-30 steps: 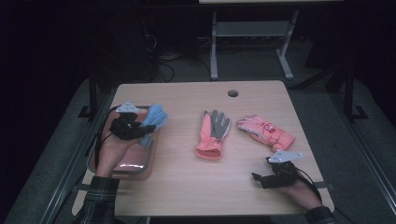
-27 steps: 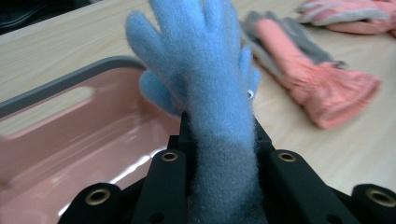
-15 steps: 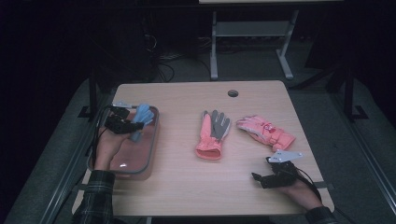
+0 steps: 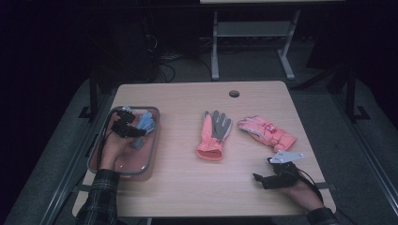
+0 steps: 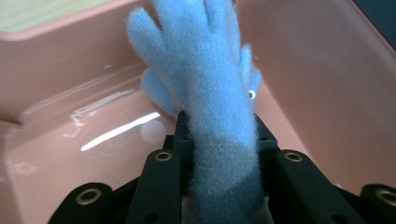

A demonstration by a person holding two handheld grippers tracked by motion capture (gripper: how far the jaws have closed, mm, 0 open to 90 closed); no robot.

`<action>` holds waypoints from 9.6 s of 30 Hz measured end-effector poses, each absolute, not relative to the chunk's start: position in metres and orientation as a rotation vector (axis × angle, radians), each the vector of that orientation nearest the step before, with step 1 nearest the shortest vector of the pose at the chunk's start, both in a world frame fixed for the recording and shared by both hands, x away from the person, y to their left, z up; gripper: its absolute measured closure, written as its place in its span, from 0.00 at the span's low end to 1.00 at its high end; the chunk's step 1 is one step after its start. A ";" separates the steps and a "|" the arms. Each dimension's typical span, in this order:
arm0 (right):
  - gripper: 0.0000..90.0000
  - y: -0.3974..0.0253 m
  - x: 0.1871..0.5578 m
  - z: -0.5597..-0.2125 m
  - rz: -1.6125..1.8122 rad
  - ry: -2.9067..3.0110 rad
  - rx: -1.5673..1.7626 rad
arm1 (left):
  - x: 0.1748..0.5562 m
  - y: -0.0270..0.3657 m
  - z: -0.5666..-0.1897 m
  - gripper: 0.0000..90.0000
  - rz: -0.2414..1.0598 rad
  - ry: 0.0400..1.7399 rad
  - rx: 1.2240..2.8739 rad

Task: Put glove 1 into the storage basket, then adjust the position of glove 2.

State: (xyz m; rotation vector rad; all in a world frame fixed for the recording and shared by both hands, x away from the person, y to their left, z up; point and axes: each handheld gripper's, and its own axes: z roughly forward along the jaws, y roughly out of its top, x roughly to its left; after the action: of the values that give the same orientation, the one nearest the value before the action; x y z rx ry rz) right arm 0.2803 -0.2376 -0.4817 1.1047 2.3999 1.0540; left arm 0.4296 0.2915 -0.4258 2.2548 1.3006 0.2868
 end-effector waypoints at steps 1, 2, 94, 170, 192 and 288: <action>0.15 -0.238 0.280 -0.482 1.054 2.401 1.104 | 0.430 0.290 -0.428 0.77 0.277 1.304 2.263; 0.15 -0.238 0.280 -0.482 1.054 2.400 1.105 | 0.431 0.289 -0.429 0.76 0.267 1.305 2.273; 0.15 -0.238 0.280 -0.482 1.055 2.406 1.099 | 0.360 0.069 -0.437 0.99 0.142 0.773 2.378; 1.00 -0.127 0.405 -0.445 1.137 2.589 1.029 | 0.286 0.145 -0.477 0.14 0.261 0.615 2.281; 1.00 -0.155 0.344 -0.444 1.126 2.698 0.866 | 0.286 0.145 -0.477 0.14 0.255 0.623 2.275; 0.92 -0.253 0.379 -0.425 0.999 2.569 1.111 | 0.287 0.145 -0.477 0.14 0.264 0.627 2.273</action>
State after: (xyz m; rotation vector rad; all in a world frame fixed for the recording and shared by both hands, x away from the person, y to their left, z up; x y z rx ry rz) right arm 0.3791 -0.2534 -0.4250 1.1106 2.5685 0.9994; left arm 0.2867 0.1448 -0.4767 2.2734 0.6271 0.2644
